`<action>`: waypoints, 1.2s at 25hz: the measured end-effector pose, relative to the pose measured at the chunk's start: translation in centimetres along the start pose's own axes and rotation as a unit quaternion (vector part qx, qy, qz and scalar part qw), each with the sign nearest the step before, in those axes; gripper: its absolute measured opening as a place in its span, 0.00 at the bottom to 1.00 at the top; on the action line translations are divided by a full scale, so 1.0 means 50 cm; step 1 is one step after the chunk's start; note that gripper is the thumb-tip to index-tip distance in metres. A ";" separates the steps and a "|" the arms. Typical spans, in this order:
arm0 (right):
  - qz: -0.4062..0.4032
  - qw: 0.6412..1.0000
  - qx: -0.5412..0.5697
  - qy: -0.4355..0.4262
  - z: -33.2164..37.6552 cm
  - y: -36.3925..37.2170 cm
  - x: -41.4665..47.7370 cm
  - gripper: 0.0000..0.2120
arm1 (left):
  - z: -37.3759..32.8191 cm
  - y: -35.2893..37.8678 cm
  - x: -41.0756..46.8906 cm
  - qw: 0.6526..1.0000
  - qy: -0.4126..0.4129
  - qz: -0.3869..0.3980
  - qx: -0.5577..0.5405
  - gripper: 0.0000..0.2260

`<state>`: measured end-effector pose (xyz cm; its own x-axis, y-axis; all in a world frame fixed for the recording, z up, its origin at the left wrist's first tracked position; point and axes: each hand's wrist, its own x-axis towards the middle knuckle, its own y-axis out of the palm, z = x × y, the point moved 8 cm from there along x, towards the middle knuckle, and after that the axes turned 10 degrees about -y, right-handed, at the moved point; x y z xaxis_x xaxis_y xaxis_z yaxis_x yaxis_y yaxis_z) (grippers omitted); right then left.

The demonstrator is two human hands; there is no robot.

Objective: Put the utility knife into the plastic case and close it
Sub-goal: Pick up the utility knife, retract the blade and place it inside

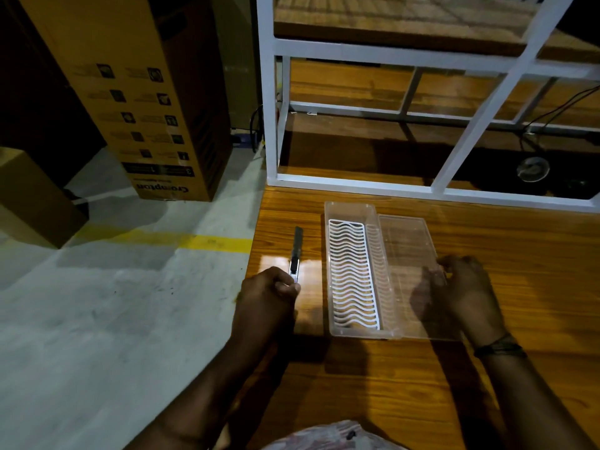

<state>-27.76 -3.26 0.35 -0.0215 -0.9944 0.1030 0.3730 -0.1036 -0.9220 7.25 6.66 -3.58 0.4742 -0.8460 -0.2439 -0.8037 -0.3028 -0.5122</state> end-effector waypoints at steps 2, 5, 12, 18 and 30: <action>-0.017 0.998 0.006 -0.056 0.035 -0.012 -0.004 0.17 | -0.002 -0.012 0.001 0.994 0.009 -0.039 0.104 0.09; -0.033 0.995 0.024 -0.093 0.087 -0.026 -0.012 0.18 | -0.018 0.001 -0.006 0.966 0.028 -0.081 0.244 0.17; -0.039 0.990 0.075 -0.117 0.137 -0.030 -0.031 0.16 | -0.053 0.019 0.005 0.952 0.019 -0.061 0.300 0.14; -0.041 0.987 0.089 -0.131 0.127 -0.024 -0.041 0.15 | -0.043 0.014 0.021 0.964 -0.015 -0.047 0.263 0.11; -0.056 0.973 0.133 -0.182 0.169 -0.023 -0.056 0.13 | 0.006 0.015 0.020 0.989 -0.121 0.069 -0.048 0.09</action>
<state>-20.29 -0.20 4.27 0.2359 -0.8994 0.3681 0.6150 -0.1552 -0.7731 7.23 5.72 -4.43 0.4202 -0.7563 -0.5014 -0.8916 -0.2413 -0.3832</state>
